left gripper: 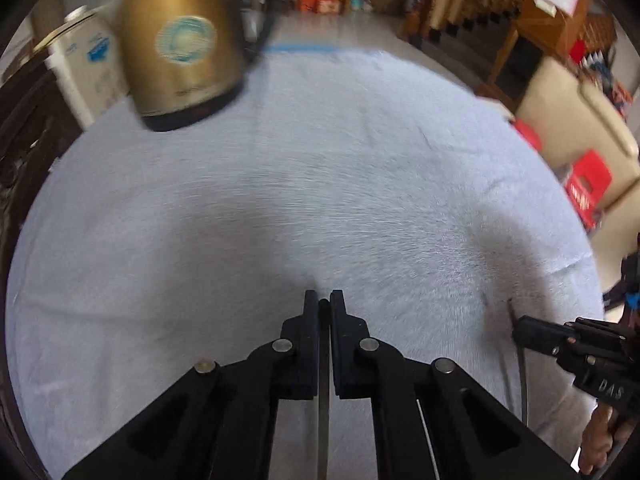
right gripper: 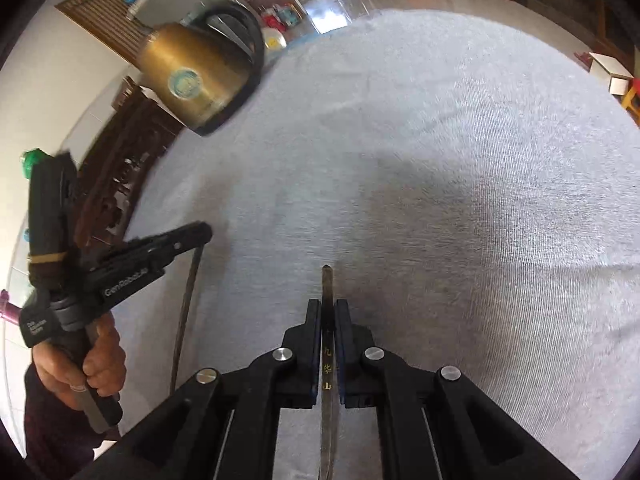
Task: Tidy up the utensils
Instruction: 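Lift the held chopsticks with both tools toward the black holder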
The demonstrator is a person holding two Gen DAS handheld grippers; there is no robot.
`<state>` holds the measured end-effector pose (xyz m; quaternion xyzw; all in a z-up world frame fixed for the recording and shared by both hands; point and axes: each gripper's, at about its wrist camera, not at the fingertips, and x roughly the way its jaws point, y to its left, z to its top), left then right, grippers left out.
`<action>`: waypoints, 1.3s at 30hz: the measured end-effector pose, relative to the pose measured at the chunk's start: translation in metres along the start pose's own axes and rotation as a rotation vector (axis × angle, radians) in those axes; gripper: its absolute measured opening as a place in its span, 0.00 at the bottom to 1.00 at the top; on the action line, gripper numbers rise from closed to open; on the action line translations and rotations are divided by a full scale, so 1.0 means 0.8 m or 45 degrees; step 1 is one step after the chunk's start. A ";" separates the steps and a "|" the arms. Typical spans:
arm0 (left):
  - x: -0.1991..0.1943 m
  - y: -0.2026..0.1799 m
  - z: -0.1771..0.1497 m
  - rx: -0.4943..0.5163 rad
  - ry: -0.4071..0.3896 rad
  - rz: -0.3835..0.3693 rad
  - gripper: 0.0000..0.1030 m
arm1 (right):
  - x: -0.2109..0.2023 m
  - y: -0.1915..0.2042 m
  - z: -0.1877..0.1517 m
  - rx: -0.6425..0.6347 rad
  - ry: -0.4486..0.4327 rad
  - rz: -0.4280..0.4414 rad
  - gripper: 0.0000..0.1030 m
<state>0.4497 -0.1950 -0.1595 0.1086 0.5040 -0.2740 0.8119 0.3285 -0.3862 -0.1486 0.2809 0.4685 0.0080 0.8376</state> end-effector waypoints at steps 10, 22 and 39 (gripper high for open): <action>-0.154 0.047 -0.061 -0.183 -0.329 0.092 0.05 | -0.113 0.026 -0.054 -0.009 -0.385 -0.013 0.07; -0.307 0.060 -0.170 -0.376 -0.643 0.123 0.05 | -0.259 0.057 -0.136 0.011 -0.817 -0.046 0.07; -0.423 -0.014 -0.255 -0.418 -0.942 0.108 0.05 | -0.392 0.101 -0.213 -0.079 -1.104 -0.069 0.07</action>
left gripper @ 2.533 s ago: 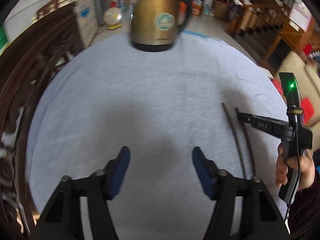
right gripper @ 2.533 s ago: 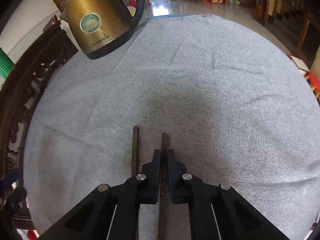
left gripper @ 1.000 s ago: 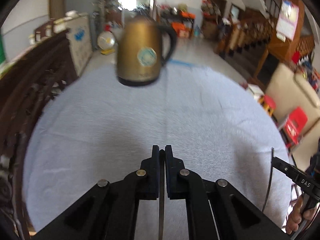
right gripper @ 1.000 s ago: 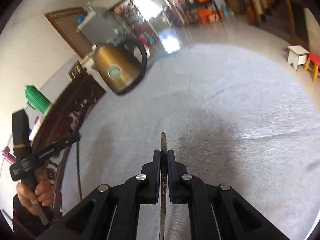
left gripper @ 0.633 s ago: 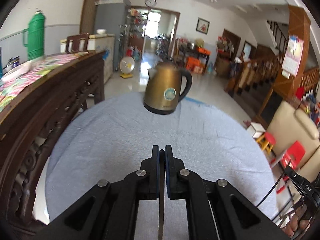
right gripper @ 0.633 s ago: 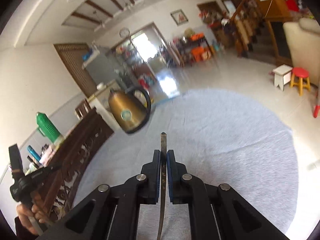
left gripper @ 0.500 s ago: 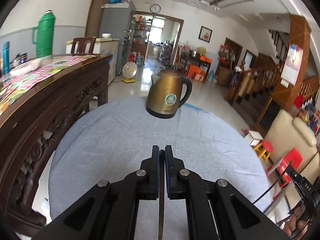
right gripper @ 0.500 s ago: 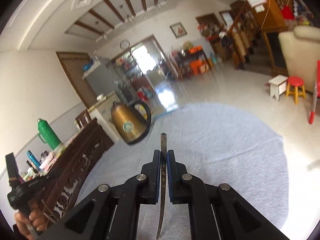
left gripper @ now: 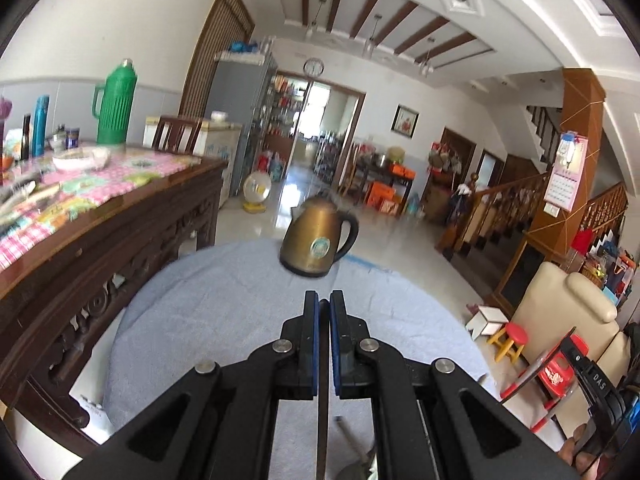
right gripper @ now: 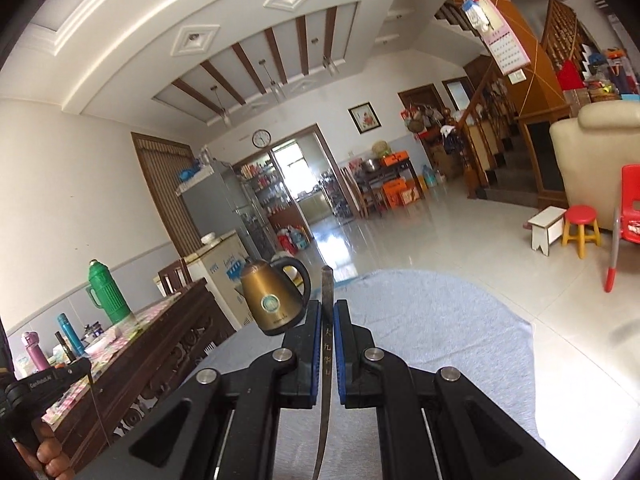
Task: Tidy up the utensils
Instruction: 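Lift the held chopsticks with both tools toward the black holder, then lower the chopsticks into the black holder with both tools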
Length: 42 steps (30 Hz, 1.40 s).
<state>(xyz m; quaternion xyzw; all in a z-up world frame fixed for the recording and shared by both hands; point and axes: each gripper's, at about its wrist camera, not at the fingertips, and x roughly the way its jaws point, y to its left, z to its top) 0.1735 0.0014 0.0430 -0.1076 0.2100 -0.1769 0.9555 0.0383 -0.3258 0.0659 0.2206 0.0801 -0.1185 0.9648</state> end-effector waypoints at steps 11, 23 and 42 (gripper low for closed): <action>-0.036 -0.068 0.006 0.062 -0.266 -0.021 0.05 | -0.060 0.020 0.008 -0.011 -0.079 0.086 0.07; 0.005 -0.101 -0.020 0.093 -0.300 0.005 0.05 | -0.056 0.044 -0.018 -0.043 -0.061 0.155 0.07; 0.033 -0.119 -0.049 0.159 -0.257 0.071 0.05 | -0.023 0.031 -0.045 -0.012 0.059 0.198 0.07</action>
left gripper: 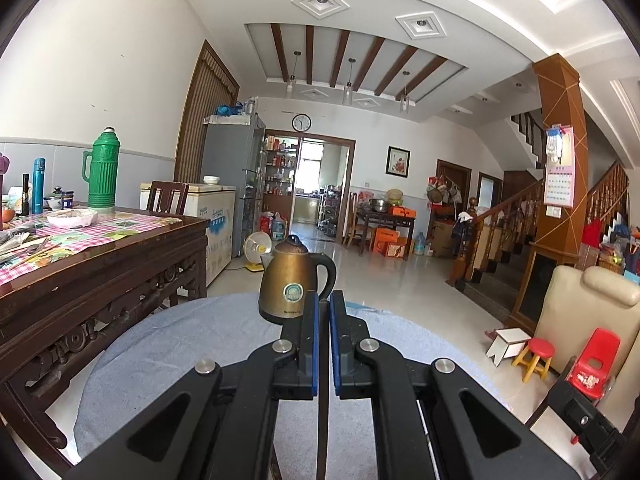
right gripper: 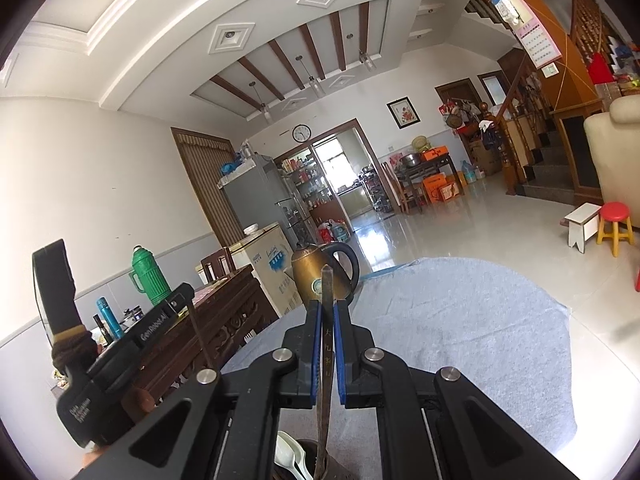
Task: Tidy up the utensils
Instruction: 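Lower the chopsticks into the black holder with both tools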
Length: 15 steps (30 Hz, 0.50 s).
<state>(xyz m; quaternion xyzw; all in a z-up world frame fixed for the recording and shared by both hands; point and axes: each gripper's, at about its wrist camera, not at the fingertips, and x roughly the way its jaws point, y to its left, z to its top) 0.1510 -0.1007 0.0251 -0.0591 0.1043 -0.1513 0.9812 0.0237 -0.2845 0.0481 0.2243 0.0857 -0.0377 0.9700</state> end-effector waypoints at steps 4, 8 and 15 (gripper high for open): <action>0.001 -0.004 -0.005 0.012 0.020 0.010 0.05 | 0.003 0.000 -0.003 -0.002 0.017 0.003 0.07; 0.003 -0.001 -0.008 0.009 0.034 0.017 0.05 | 0.006 0.004 -0.006 -0.014 0.030 0.004 0.07; 0.003 0.003 -0.010 -0.003 0.047 0.020 0.05 | 0.009 0.010 -0.007 -0.025 0.044 0.003 0.07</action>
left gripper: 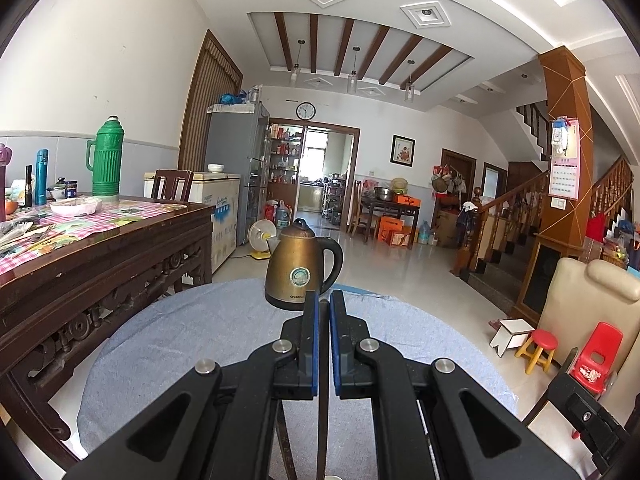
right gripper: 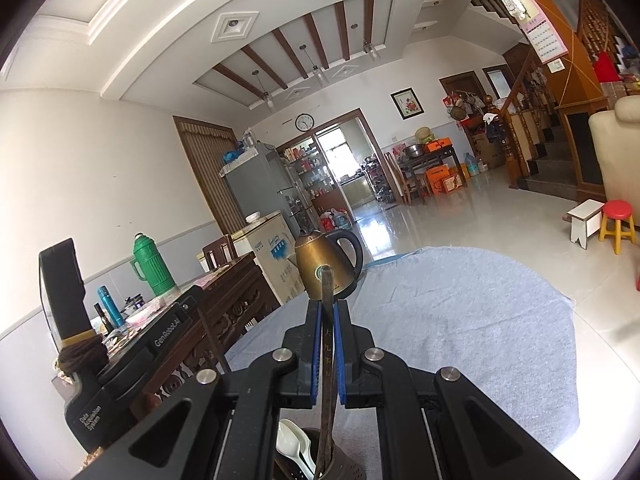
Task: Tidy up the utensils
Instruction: 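Lower the chopsticks into the black holder with both tools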
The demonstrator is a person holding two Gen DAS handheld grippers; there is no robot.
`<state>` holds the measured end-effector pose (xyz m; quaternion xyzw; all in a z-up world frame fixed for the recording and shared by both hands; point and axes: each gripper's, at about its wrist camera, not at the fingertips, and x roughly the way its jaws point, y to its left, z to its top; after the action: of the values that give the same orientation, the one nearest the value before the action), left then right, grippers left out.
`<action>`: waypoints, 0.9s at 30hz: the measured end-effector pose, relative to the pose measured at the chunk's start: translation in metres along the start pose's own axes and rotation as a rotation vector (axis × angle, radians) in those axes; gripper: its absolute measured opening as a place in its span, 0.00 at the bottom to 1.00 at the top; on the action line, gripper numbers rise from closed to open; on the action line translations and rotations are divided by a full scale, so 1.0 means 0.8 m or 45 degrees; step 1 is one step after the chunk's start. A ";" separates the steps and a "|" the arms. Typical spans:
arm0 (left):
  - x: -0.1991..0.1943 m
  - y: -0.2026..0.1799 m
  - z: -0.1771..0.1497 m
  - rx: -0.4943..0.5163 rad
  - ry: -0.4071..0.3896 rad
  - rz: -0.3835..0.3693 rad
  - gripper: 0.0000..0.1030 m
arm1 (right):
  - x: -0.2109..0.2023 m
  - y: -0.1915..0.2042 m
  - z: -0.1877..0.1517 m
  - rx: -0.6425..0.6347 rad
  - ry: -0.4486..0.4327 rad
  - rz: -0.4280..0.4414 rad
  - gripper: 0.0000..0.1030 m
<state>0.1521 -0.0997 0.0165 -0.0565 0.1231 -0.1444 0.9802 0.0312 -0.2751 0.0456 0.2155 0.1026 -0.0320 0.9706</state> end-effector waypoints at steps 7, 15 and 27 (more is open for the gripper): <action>0.000 0.001 -0.001 -0.002 0.004 -0.001 0.05 | 0.002 0.005 -0.007 -0.014 0.012 0.004 0.07; -0.005 0.005 -0.010 -0.007 0.012 0.005 0.05 | 0.004 0.008 -0.008 -0.022 0.026 0.009 0.07; -0.010 0.018 -0.016 -0.025 0.030 0.009 0.05 | 0.008 0.017 -0.015 -0.040 0.051 0.023 0.07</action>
<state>0.1450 -0.0846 0.0038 -0.0641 0.1363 -0.1402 0.9786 0.0369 -0.2579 0.0389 0.2017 0.1206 -0.0173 0.9718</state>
